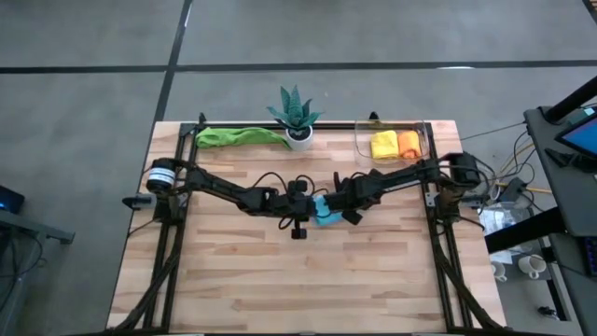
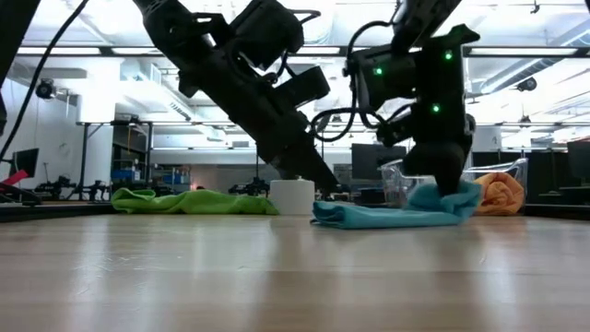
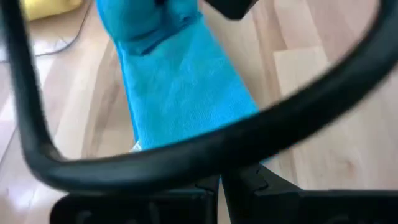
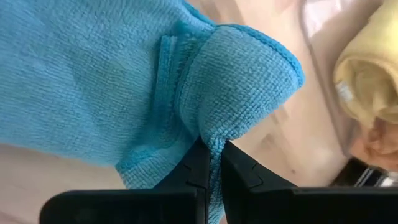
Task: Roll microfiber towels into tight, uniform cylinder then place into a basket
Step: Roll the blue microfiber cloth
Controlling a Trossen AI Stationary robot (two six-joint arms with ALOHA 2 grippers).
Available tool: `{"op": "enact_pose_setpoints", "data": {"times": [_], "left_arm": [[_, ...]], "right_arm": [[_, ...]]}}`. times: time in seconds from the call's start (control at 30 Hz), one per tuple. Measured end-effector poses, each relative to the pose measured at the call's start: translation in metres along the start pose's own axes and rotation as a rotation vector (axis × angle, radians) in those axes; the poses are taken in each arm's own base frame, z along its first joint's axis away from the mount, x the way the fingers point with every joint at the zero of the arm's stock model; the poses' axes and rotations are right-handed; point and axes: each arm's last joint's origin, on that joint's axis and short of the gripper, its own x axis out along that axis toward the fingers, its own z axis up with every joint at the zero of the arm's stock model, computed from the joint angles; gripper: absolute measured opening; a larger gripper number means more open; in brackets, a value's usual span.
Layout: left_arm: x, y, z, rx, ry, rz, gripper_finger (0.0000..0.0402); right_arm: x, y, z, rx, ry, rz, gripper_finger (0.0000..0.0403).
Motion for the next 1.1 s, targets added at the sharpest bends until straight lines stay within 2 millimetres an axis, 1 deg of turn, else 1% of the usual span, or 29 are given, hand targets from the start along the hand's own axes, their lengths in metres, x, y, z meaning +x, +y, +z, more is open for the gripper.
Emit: {"op": "enact_pose_setpoints", "data": {"times": [0.1,0.3,0.43,0.73,0.87,1.1], "left_arm": [[0.000,0.000,0.000,0.000,-0.003,0.000,0.0000],[0.000,0.000,0.000,0.001,-0.004,-0.011,0.0000],[-0.001,-0.001,0.000,0.003,0.002,-0.019,0.0000],[-0.001,-0.001,-0.007,0.008,0.036,-0.023,0.0000],[-0.007,0.000,-0.003,0.004,0.010,-0.020,0.0000],[-0.021,0.004,0.008,-0.003,-0.049,-0.011,0.0000]], "right_arm": [[-0.002,0.001,0.004,-0.010,-0.002,-0.029,0.0012],[0.010,0.012,0.012,-0.030,0.027,-0.052,0.0012],[0.012,0.020,0.020,-0.038,0.024,-0.050,0.0012],[0.021,0.028,0.025,-0.076,0.018,-0.064,0.0014],[0.013,0.026,0.027,-0.073,-0.025,-0.028,0.0036],[-0.018,0.015,0.030,-0.021,-0.173,0.083,0.0099]]}}
